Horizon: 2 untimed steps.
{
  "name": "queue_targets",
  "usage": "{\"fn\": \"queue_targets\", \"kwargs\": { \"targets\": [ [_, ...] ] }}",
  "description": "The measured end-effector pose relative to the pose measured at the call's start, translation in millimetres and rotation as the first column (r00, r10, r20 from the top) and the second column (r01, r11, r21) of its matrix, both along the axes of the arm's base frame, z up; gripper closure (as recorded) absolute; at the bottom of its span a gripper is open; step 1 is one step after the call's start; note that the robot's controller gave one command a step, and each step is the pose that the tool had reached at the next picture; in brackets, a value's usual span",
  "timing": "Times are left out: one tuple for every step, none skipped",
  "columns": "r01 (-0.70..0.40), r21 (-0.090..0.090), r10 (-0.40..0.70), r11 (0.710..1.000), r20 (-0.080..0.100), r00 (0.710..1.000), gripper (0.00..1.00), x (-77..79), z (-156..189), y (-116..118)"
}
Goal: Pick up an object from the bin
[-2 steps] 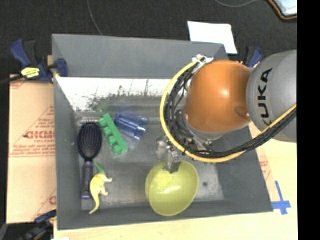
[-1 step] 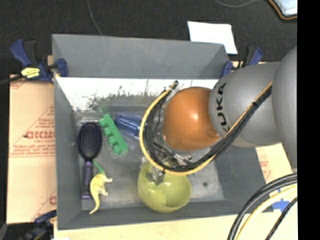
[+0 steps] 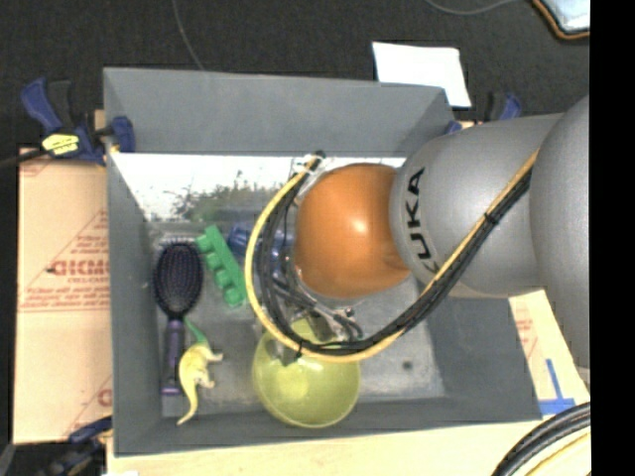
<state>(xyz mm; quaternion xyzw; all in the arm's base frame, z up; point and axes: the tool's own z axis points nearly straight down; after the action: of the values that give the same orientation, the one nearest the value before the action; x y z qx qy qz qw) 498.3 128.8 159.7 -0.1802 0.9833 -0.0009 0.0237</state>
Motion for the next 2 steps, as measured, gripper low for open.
{"fn": "queue_targets", "kwargs": {
  "targets": [
    [-0.039,-0.006,0.038,0.999,-0.015,0.999,1.0,1.9,114,-47],
    [-0.019,-0.001,0.019,1.0,-0.006,1.0,1.0,1.3,95,-23]
  ]
}}
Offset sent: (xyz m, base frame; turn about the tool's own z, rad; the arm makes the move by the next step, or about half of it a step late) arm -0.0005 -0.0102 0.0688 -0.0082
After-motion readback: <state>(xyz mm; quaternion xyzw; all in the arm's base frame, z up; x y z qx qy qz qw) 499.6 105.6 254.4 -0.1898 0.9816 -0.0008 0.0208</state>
